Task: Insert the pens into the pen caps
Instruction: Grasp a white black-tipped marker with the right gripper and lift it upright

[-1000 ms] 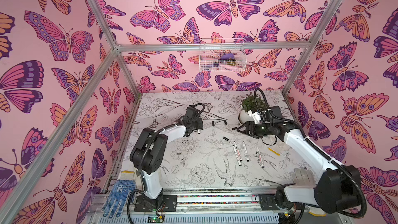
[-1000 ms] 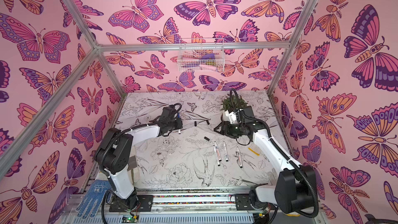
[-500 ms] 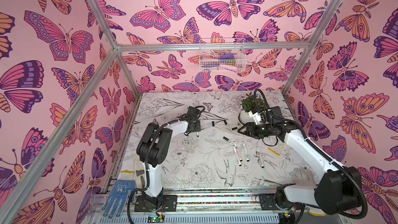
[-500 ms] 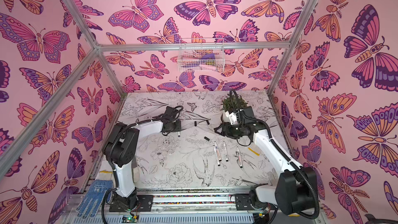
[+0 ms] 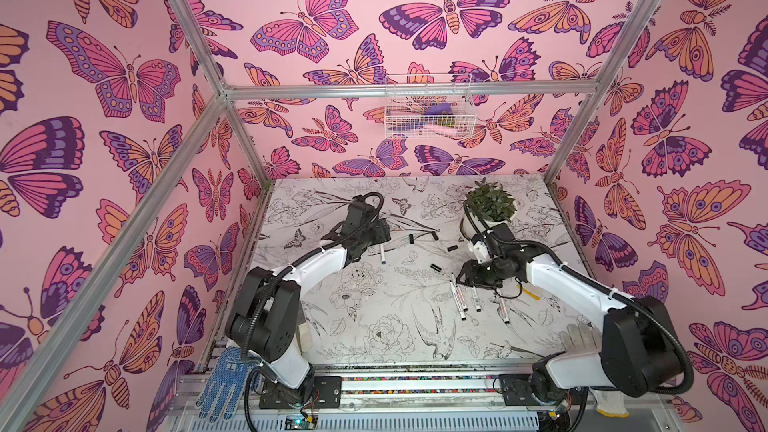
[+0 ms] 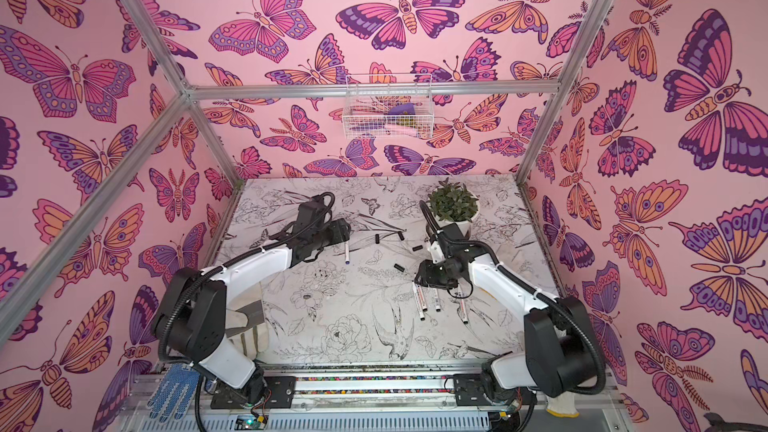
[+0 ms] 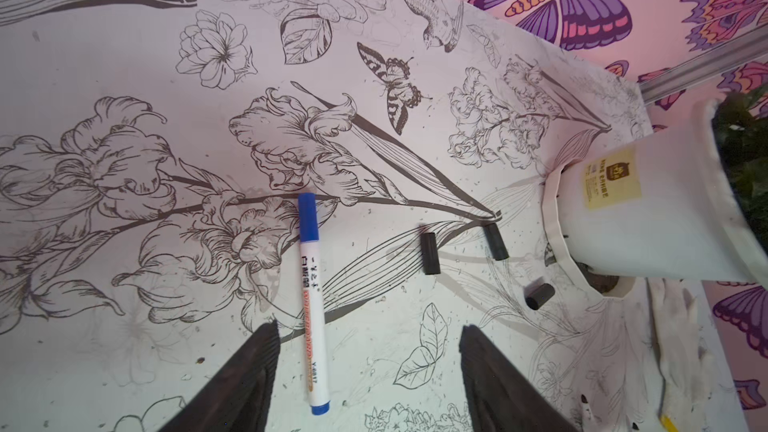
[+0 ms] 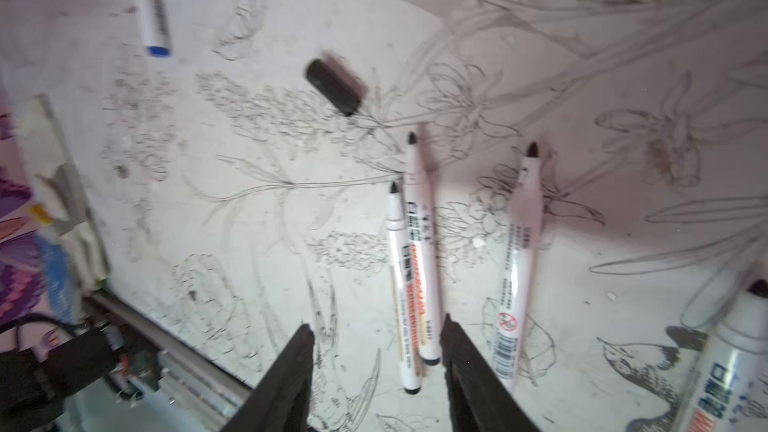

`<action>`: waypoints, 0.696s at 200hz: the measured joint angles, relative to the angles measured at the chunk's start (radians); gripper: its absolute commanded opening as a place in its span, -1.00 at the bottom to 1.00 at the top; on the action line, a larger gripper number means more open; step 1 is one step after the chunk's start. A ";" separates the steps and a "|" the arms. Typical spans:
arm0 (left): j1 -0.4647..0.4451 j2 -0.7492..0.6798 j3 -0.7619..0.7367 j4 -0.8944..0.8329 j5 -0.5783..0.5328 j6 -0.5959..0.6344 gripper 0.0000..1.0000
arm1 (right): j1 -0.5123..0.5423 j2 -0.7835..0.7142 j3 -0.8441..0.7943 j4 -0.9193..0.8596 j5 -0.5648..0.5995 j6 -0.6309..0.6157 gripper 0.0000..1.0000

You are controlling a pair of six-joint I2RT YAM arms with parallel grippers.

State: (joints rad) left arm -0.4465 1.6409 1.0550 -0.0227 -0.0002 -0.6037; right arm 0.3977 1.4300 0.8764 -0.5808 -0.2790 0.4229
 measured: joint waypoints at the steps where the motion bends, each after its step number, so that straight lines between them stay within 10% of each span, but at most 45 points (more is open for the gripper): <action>1: -0.001 0.000 -0.002 0.001 -0.001 -0.002 0.43 | 0.002 0.002 0.000 0.000 0.004 0.000 0.02; 90: -0.024 0.000 -0.037 0.021 -0.024 -0.052 0.44 | 0.037 0.159 0.006 -0.021 0.235 0.023 -0.12; 139: -0.025 0.001 -0.037 0.043 0.032 -0.012 0.45 | 0.041 0.203 0.027 -0.032 0.286 0.027 -0.69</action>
State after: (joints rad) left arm -0.4717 1.6421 1.0183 0.0200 0.0322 -0.6155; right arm 0.4385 1.6325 0.9035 -0.6132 0.0067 0.4496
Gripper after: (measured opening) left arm 0.723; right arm 0.213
